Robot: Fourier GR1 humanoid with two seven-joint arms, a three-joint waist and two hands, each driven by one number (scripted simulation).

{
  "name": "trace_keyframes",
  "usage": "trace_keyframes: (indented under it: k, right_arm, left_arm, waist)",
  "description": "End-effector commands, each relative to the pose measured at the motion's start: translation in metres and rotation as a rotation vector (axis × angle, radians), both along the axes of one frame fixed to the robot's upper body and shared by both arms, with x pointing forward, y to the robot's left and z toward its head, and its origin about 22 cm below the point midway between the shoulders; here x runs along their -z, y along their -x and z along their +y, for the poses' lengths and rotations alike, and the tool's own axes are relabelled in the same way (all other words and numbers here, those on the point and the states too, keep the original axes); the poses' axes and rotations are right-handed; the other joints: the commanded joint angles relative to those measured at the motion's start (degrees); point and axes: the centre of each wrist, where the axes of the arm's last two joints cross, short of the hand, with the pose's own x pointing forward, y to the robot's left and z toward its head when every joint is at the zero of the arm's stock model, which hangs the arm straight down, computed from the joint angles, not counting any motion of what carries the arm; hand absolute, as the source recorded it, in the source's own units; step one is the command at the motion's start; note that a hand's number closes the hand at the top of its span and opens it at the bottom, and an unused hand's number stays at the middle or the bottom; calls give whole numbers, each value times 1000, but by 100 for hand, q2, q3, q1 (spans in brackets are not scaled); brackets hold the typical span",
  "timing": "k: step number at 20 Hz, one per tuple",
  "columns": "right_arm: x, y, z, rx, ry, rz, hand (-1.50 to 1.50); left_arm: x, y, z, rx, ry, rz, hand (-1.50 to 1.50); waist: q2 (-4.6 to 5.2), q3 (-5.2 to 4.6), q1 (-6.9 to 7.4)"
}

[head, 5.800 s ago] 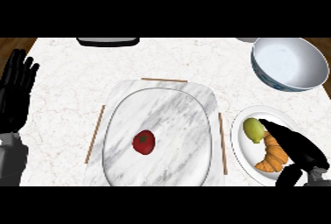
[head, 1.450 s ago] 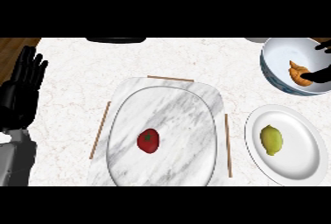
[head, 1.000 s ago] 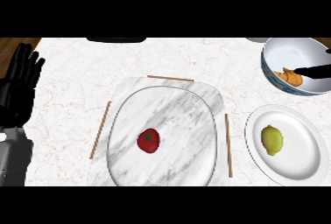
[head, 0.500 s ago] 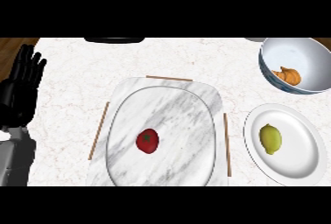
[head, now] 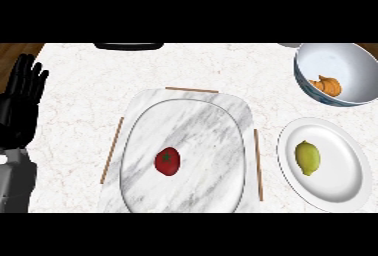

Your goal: Pick the croissant from the plate and place it in the bowl

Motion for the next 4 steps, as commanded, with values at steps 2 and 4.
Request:
trace_keyframes:
  k: [2, 4]
  right_arm:
    - [-2, 45, -28, -13, -4, -26, -150]
    - [-9, 62, -38, -26, -26, -28, -150]
  left_arm:
    - [7, 0, -14, 11, 16, -2, 0]
    - [9, 8, -2, 22, 8, 16, 0]
  waist:
    - [5, 9, -10]
    - [1, 14, 15]
